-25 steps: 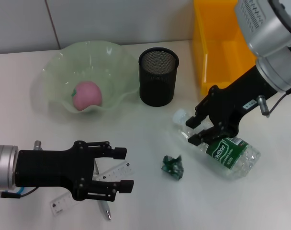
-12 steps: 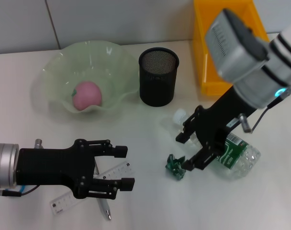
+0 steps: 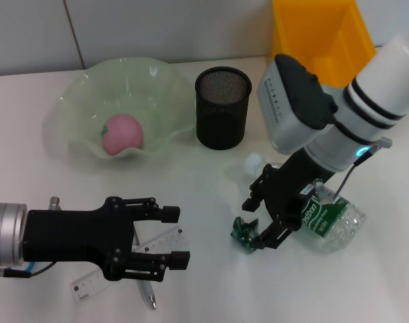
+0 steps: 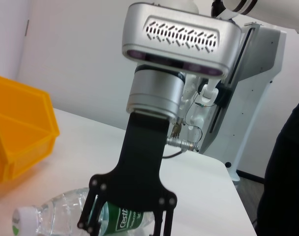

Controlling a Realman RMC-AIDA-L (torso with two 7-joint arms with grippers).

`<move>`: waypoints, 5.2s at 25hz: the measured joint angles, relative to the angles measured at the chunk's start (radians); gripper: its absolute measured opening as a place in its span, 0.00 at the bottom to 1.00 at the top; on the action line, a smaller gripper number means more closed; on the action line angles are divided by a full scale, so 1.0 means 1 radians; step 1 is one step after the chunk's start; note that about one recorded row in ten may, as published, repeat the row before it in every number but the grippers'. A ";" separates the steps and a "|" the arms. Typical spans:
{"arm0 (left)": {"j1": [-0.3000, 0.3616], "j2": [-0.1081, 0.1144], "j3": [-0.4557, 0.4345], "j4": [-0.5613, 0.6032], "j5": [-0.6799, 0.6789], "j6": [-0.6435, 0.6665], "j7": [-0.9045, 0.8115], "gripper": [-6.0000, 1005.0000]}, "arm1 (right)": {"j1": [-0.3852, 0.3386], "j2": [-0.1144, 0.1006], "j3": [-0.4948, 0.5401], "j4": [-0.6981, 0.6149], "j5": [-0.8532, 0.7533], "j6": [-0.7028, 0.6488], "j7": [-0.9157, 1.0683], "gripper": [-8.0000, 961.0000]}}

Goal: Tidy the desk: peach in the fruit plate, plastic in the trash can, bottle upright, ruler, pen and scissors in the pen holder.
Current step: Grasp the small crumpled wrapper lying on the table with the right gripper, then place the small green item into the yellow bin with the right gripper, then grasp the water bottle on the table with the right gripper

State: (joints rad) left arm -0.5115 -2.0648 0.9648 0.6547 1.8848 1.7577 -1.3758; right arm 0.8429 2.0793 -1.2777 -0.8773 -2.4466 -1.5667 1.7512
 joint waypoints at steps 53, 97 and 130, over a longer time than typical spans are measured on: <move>0.005 0.000 -0.002 0.001 -0.036 0.006 0.006 0.77 | 0.012 0.004 -0.103 0.082 0.056 0.112 0.002 0.47; 0.008 -0.001 -0.002 -0.004 -0.047 0.039 0.002 0.76 | -0.130 -0.028 0.489 -0.137 -0.002 0.533 0.342 0.49; 0.021 0.002 -0.001 0.003 -0.071 0.071 0.004 0.74 | -0.182 -0.015 0.479 -0.596 0.071 -0.089 0.530 0.82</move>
State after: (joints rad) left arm -0.4903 -2.0624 0.9634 0.6581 1.8141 1.8285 -1.3723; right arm 0.6605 2.0644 -0.7990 -1.4732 -2.3756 -1.6559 2.2813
